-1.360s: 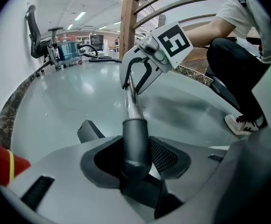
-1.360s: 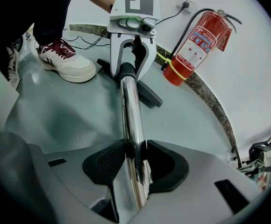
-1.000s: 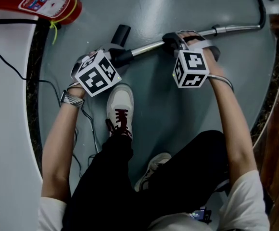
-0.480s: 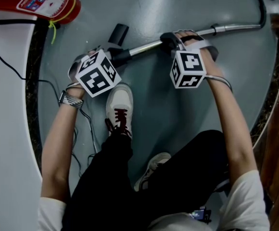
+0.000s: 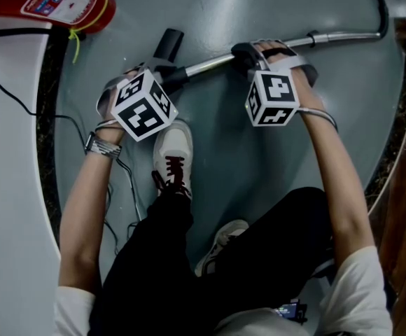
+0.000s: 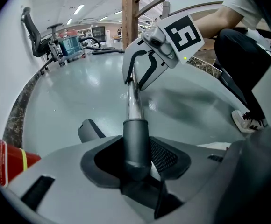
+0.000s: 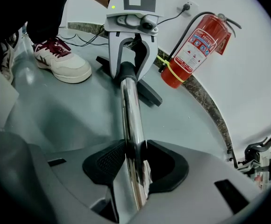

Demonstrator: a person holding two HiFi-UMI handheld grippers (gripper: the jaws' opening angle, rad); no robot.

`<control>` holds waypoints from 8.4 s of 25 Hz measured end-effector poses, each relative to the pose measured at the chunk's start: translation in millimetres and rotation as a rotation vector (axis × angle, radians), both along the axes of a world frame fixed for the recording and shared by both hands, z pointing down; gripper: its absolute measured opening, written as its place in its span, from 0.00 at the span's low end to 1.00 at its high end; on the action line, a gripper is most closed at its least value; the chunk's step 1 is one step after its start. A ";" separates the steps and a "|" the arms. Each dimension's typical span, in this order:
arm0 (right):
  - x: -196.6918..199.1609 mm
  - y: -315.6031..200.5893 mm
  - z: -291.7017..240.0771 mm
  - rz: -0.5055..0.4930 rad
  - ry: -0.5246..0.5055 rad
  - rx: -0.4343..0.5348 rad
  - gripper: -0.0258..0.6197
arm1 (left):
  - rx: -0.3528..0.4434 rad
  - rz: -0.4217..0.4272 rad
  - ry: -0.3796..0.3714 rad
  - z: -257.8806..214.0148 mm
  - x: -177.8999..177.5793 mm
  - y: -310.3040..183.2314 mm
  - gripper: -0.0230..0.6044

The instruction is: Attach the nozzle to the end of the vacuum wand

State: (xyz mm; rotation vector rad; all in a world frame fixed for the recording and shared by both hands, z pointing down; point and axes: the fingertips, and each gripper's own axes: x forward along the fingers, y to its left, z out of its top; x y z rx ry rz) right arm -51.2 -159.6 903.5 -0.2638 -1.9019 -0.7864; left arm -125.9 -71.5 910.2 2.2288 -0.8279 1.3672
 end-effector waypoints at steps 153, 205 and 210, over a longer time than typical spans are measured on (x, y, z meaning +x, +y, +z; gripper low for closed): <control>42.5 -66.0 -254.2 0.583 -0.756 -0.174 0.09 | 0.614 -0.229 0.242 -240.3 19.4 -101.2 0.04; 161.7 134.8 -1059.2 0.717 -1.123 -0.165 0.09 | 0.790 -0.243 0.436 -1005.7 98.7 85.8 0.04; 175.5 165.0 -1079.2 0.661 -1.114 -0.102 0.09 | 0.815 -0.233 0.428 -1018.5 113.0 105.8 0.04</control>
